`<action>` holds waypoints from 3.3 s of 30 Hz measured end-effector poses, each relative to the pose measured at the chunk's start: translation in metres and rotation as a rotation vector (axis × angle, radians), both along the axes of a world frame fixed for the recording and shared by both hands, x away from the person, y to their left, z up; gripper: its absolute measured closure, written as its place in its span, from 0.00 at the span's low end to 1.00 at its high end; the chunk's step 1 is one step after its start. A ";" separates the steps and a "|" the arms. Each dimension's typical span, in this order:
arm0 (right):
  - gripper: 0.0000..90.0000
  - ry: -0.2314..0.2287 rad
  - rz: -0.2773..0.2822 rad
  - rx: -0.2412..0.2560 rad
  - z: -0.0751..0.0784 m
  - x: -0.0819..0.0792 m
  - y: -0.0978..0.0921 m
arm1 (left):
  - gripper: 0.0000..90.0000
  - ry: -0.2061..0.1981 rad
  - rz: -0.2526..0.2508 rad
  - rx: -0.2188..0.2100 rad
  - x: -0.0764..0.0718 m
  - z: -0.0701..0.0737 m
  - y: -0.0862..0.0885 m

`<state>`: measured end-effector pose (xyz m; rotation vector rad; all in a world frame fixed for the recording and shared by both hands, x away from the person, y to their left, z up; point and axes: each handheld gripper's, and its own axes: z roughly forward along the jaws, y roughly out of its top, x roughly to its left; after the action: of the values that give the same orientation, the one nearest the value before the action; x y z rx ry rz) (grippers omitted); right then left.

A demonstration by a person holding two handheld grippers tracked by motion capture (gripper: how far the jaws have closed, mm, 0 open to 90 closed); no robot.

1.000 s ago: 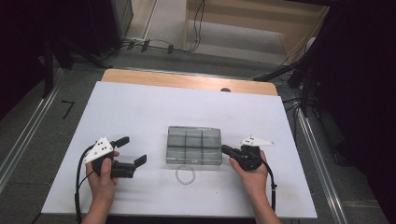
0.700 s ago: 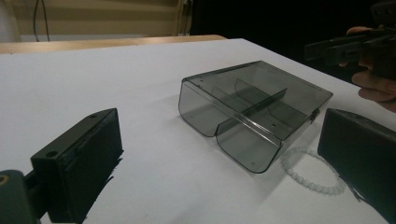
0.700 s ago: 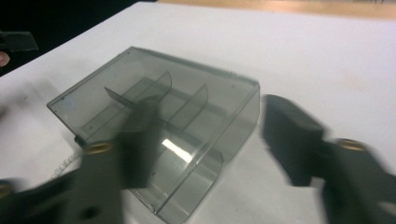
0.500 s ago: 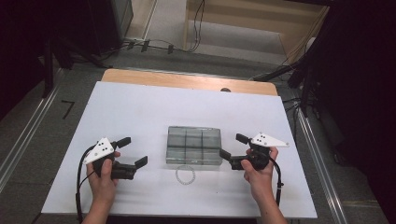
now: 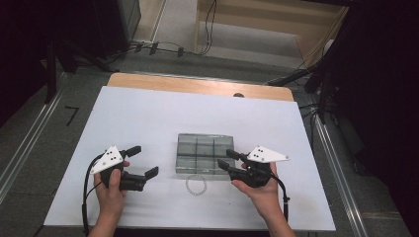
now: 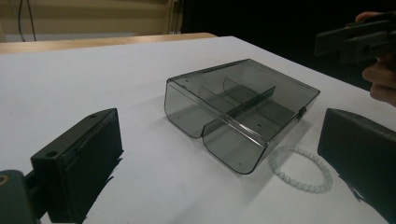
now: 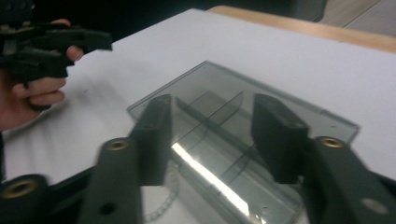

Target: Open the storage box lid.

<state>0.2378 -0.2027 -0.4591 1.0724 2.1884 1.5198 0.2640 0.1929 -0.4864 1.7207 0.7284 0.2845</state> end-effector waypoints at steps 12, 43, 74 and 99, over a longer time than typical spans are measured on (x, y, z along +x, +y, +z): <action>0.98 0.071 0.089 -0.056 -0.020 0.001 0.014 | 0.00 0.004 -0.024 0.010 -0.001 -0.001 -0.007; 0.98 0.188 0.128 -0.156 -0.053 0.006 0.035 | 0.00 0.021 -0.062 0.015 -0.002 -0.006 -0.021; 0.98 0.080 0.084 -0.082 -0.027 0.004 0.031 | 0.69 0.143 -0.063 -0.036 0.007 -0.007 -0.032; 0.91 0.056 0.043 -0.039 -0.016 0.003 0.021 | 1.00 0.127 -0.128 -0.037 0.020 0.001 -0.063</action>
<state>0.2408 -0.1814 -0.4750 1.0755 2.2828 1.4759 0.2841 0.1297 -0.4851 1.7535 0.7069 0.0737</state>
